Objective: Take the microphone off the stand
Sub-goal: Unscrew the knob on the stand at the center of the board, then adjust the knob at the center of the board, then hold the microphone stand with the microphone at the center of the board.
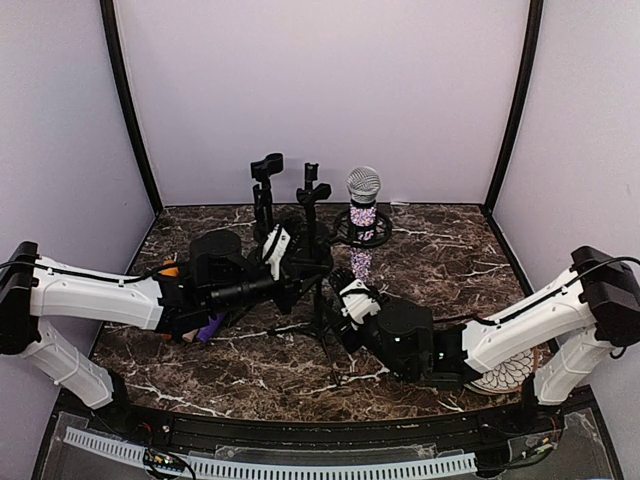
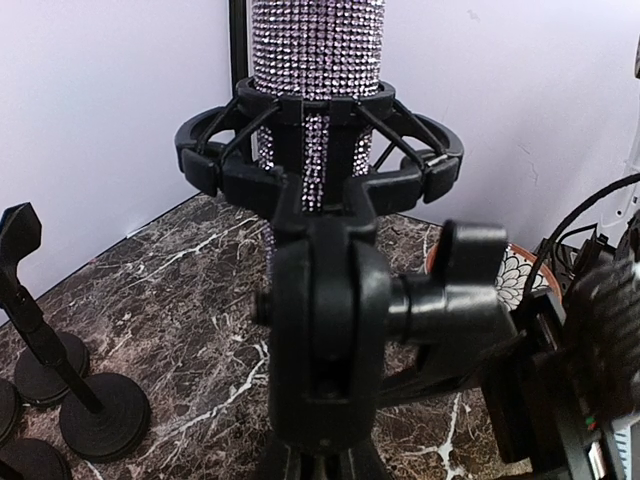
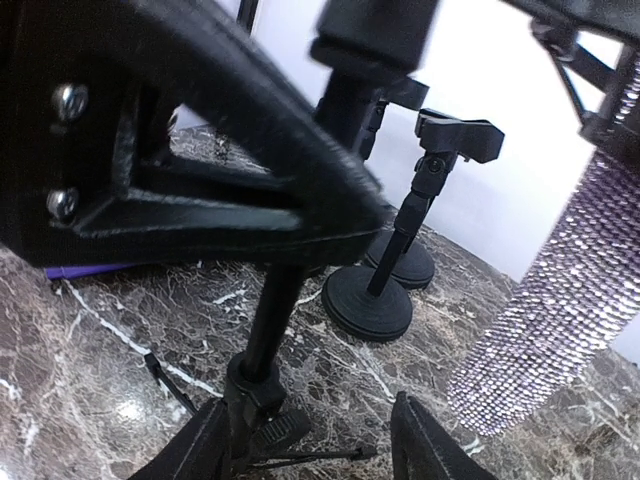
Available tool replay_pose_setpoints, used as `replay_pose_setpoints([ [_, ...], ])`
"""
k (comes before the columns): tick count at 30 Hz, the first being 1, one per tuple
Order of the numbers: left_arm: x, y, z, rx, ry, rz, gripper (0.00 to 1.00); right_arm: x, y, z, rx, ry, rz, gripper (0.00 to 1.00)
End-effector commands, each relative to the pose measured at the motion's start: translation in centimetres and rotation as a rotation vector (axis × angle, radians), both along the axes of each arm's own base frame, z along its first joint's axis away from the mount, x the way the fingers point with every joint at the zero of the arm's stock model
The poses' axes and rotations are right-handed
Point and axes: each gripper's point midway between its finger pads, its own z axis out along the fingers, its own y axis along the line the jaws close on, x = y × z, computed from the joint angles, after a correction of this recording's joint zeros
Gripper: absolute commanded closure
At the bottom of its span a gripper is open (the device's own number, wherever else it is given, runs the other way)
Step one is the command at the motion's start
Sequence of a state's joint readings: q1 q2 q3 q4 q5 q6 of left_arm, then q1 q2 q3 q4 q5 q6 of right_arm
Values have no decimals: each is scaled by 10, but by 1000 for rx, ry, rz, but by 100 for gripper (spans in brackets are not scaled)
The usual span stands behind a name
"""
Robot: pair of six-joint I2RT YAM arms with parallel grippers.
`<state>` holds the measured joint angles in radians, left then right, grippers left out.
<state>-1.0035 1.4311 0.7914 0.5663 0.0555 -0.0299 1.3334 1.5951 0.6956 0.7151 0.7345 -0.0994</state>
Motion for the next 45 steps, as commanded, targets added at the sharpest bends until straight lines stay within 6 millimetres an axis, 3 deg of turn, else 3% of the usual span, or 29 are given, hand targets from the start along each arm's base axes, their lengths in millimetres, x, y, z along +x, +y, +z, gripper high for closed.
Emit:
replay_pose_setpoints([
  [1, -8, 10, -74, 187, 140, 3, 100, -7, -14, 35, 195, 15, 9, 43],
  [4, -8, 12, -76, 191, 142, 12, 99, -11, -27, 40, 238, 21, 10, 42],
  [9, -10, 14, -74, 190, 141, 6, 86, -16, -48, 52, 337, 45, 7, 43],
  [12, -9, 16, -73, 200, 145, 17, 71, -17, -55, 56, 374, 52, 8, 43],
  [24, -2, 37, -45, 174, 84, 110, 35, -16, -70, 68, 454, 41, -19, 41],
  [33, -10, 51, -9, 76, 102, 129, 26, -2, -89, 70, 529, 77, -75, 34],
  [38, -14, 41, 11, 14, 200, 103, 24, 17, -102, 68, 584, 162, -90, 28],
  [45, -14, 25, 25, 42, 324, 81, 21, 26, -109, 90, 600, 218, 8, 21],
])
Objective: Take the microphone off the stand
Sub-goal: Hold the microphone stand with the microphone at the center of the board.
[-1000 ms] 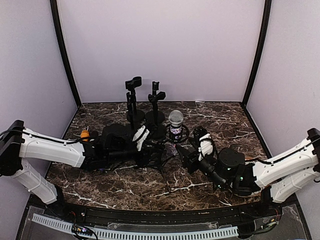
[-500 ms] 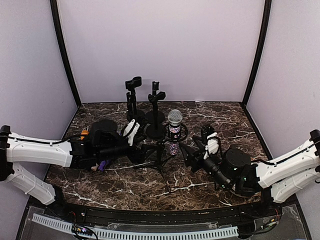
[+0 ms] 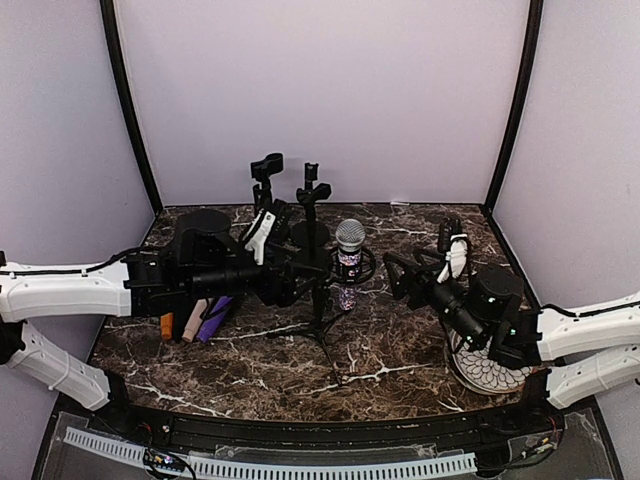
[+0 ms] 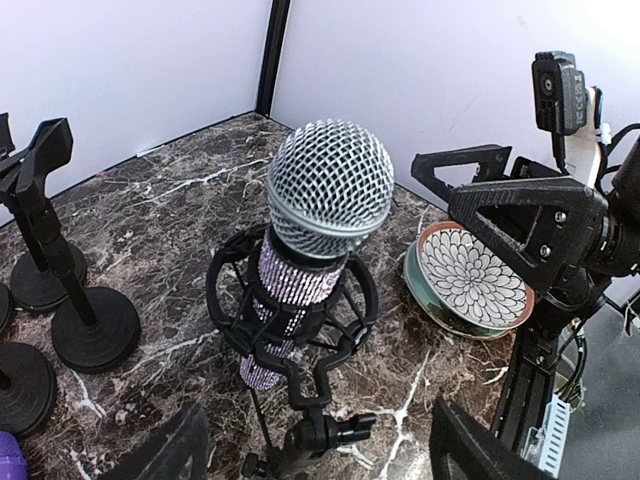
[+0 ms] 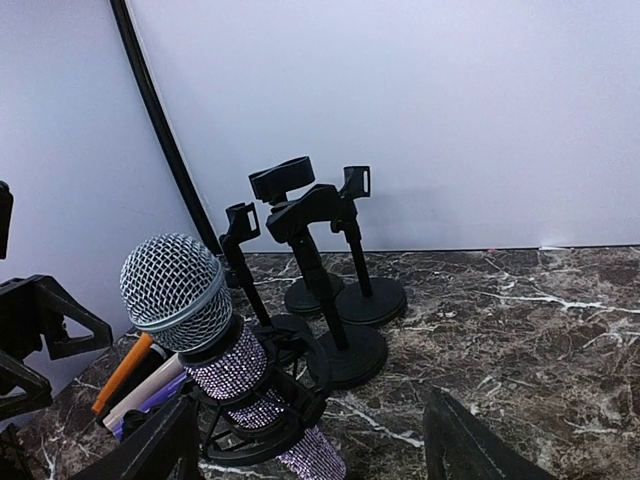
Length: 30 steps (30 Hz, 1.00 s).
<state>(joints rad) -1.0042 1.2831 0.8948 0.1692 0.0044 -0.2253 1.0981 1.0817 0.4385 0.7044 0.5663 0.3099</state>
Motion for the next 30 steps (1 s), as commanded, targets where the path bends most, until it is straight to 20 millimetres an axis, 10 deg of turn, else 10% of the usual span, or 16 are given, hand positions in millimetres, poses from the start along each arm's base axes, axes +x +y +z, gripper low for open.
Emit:
replay_pose_setpoints([
  [1, -5, -7, 7, 5, 103, -20, 20, -2, 8, 19, 32, 28, 125, 20],
  [13, 0, -24, -10, 116, 174, -75, 14, 5, 52, 60, -89, 15, 282, 16],
  [30, 27, -40, -26, 142, 116, -45, 7, 37, 96, 42, -208, 53, 276, 25],
])
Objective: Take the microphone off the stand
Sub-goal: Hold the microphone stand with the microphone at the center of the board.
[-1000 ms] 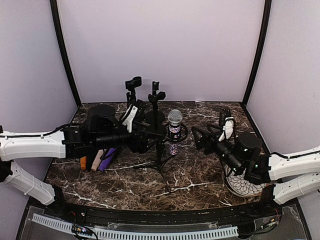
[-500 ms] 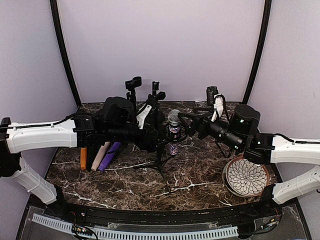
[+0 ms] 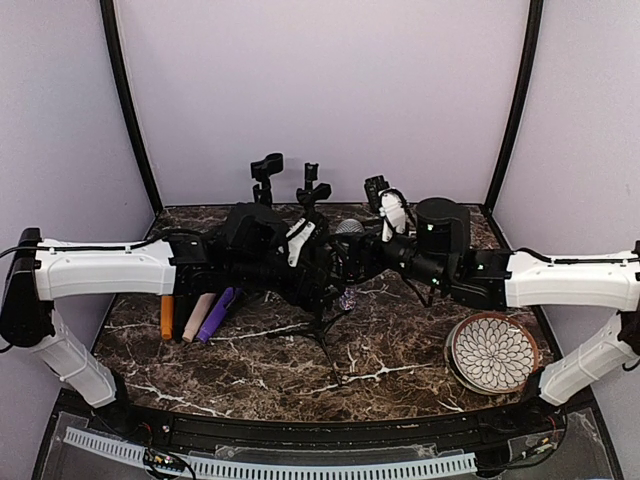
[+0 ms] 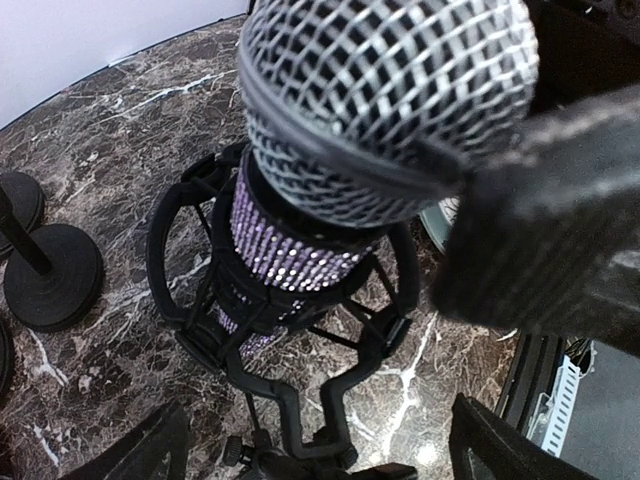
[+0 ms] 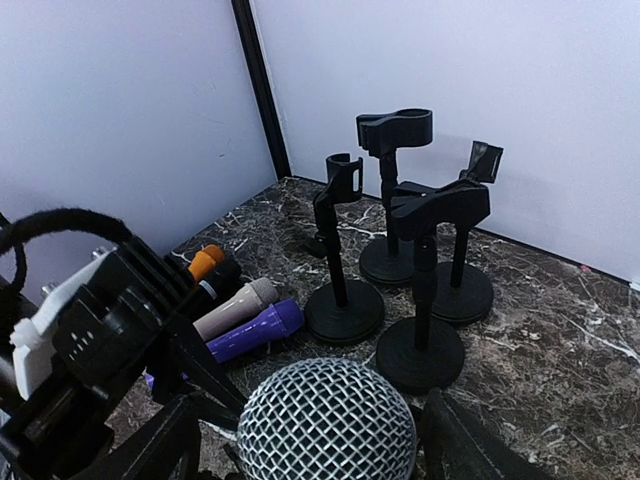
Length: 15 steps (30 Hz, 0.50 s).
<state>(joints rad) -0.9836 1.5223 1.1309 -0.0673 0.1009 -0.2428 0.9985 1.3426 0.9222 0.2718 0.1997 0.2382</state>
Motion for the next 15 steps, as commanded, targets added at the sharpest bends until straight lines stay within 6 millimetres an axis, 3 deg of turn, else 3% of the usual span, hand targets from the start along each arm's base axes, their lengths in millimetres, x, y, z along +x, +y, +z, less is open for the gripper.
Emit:
replay_pose_setpoints([
  [1, 14, -6, 17, -30, -68, 11, 7, 8, 8, 12, 13, -24, 6, 27],
  [15, 32, -22, 25, -72, -125, 11, 7, 11, 4, 14, 16, -35, -27, 62],
])
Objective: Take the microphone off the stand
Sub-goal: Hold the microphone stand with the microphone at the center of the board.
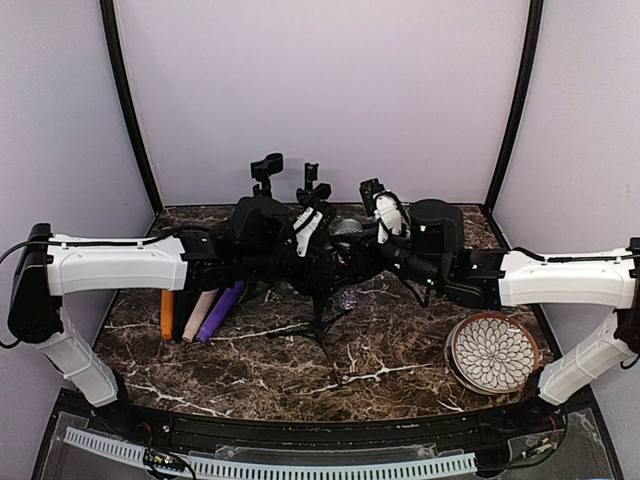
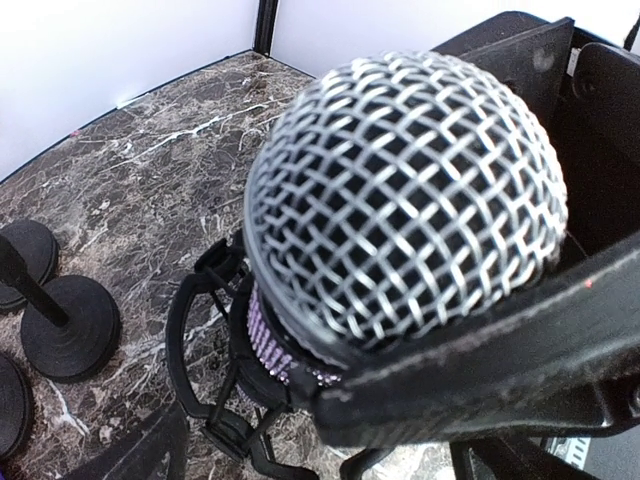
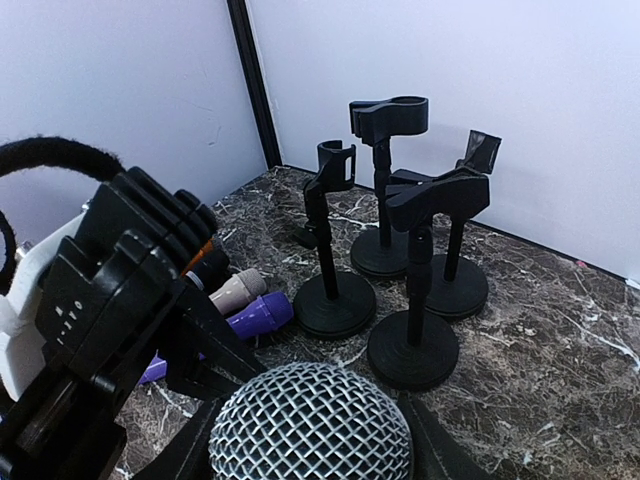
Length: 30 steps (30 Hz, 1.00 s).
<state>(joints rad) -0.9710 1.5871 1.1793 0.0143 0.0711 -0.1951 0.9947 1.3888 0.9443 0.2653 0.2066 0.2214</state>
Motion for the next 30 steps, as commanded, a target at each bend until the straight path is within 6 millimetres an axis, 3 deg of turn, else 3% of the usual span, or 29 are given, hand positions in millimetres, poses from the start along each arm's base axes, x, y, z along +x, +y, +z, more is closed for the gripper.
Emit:
replay_pose_setpoints([
  [1, 9, -9, 14, -46, -39, -7, 7, 4, -2, 25, 53, -39, -19, 63],
  [9, 15, -12, 7, -51, -43, 1, 8, 4, 0, 31, 78, -42, -14, 75],
  [14, 15, -10, -5, -28, -39, 1, 13, 2, -2, 40, 101, -51, -14, 80],
  [30, 15, -8, -24, 15, -20, -5, 19, 2, -10, 78, 171, -120, -34, 84],
])
